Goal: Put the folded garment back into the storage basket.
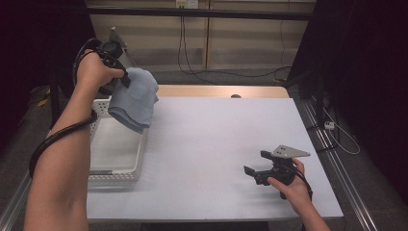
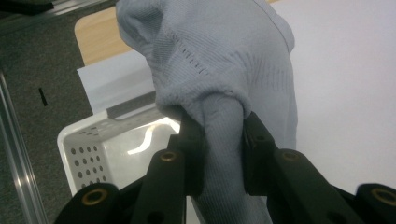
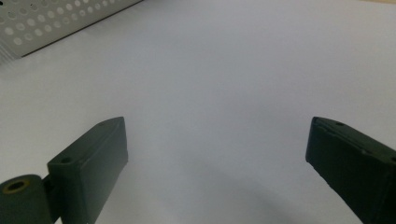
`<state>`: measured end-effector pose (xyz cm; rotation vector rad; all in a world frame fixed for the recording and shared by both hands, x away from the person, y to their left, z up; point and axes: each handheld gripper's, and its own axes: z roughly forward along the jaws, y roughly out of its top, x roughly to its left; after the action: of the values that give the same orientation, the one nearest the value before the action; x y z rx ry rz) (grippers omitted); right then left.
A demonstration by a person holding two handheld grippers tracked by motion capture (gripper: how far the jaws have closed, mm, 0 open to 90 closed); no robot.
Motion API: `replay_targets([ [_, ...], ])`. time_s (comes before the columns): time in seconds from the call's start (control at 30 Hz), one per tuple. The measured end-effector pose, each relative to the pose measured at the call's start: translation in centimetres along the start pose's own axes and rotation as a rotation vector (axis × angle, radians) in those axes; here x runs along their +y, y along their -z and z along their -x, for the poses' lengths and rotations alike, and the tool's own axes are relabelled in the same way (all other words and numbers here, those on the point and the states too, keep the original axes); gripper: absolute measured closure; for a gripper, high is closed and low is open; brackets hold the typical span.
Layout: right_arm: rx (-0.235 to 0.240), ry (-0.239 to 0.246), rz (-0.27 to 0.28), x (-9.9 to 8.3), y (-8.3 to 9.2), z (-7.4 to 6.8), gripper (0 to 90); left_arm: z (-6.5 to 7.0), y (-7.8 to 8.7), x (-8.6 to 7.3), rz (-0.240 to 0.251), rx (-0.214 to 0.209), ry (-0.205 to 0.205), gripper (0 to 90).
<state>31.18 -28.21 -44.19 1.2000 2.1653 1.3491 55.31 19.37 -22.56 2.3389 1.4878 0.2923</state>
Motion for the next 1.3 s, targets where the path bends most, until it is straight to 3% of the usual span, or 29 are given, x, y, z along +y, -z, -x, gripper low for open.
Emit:
replay_targets([
  [0.33,0.002,-0.005,-0.004,0.0,-0.2,0.2,5.4,-0.7,0.9,0.5,0.029,0.019,0.017,74.0],
  [0.4,0.002,-0.005,-0.006,0.0,-0.3,0.1,5.4,-1.0,1.2,0.4,0.032,0.055,0.014,73.9],
  [0.47,0.004,-0.004,-0.009,-0.1,-0.3,0.1,5.4,-1.2,1.3,0.3,0.029,0.057,0.017,73.9],
  [0.7,0.006,0.001,-0.011,0.0,-0.4,-0.1,5.4,-2.0,-0.1,-0.9,-0.033,0.021,0.034,73.8],
  [1.3,0.01,0.008,-0.015,0.0,-0.5,-0.3,5.4,-2.4,-1.5,-3.0,-0.101,-0.007,0.027,73.7],
])
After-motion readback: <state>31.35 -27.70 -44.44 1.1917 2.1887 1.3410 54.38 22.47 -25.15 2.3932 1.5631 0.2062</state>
